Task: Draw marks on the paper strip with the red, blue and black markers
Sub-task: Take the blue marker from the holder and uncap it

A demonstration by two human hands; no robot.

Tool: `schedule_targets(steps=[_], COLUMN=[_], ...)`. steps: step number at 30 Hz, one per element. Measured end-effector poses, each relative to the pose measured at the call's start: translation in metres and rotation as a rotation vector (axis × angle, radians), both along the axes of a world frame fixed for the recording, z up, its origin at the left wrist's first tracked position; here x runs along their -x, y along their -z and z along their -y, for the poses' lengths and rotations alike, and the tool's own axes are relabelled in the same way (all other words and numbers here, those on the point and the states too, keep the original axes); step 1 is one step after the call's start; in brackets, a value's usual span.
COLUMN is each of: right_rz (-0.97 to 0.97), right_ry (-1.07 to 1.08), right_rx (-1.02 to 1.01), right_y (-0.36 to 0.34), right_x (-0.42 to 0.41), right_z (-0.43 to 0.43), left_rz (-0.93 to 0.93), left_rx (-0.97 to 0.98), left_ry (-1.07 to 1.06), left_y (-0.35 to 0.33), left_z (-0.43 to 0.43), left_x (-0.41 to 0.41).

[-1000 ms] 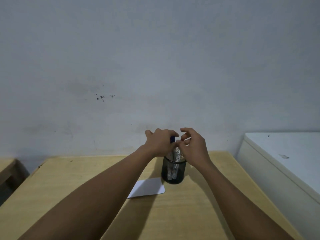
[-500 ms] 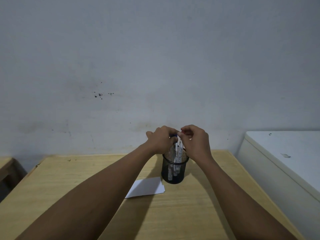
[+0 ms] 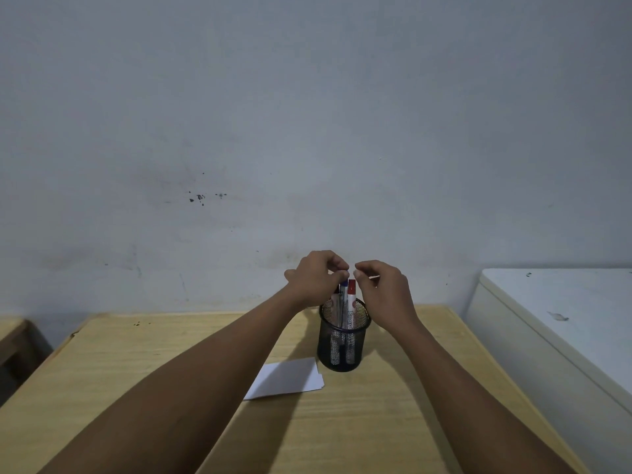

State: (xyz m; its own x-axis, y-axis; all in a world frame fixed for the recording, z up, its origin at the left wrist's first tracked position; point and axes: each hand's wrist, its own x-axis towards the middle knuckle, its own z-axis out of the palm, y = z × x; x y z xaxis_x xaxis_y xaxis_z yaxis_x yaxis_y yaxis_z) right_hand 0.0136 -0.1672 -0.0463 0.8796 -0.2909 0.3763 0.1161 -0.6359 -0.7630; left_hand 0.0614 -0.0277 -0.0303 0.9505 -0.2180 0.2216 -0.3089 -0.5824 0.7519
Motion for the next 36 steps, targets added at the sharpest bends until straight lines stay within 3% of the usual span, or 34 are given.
schedule_targets(steps=[9,13,16,19,21,26,31,36], right_rz=[0.075,0.003,0.137,0.189,0.177,0.142,0.125,0.108], right_ry=[-0.070,-0.223,-0.292,-0.391,-0.467,-0.462,-0.542,-0.651], right_rx=[-0.061,-0.094,-0.355,-0.815,-0.959,-0.721,-0.930,-1.074], right_y=[-0.030,-0.052,-0.075,-0.099,-0.113,-0.130,-0.130,-0.127], right_x=[0.021,0.040,0.060,0.081,0.091,0.116,0.136,0.154], right_z=[-0.009,-0.022,-0.035,-0.051,-0.066,-0.109,-0.139,-0.169], left_rz=[0.093,0.057,-0.011,-0.089,-0.108,-0.076,0.002,0.260], left_rx=[0.400,0.762,0.874,0.842,0.799,0.772,0.748,0.542], left_ry=[-0.033,-0.066,-0.141,-0.151,-0.129,-0.116,-0.084,-0.093], left_y=[-0.049,-0.090,-0.111,-0.117,-0.116,-0.115,-0.110,-0.107], left_z=[-0.014,-0.032,-0.053,-0.075,-0.086,-0.112,-0.149,-0.172], left_x=[0.020,0.046,0.068,0.092,0.109,0.154,0.186,0.202])
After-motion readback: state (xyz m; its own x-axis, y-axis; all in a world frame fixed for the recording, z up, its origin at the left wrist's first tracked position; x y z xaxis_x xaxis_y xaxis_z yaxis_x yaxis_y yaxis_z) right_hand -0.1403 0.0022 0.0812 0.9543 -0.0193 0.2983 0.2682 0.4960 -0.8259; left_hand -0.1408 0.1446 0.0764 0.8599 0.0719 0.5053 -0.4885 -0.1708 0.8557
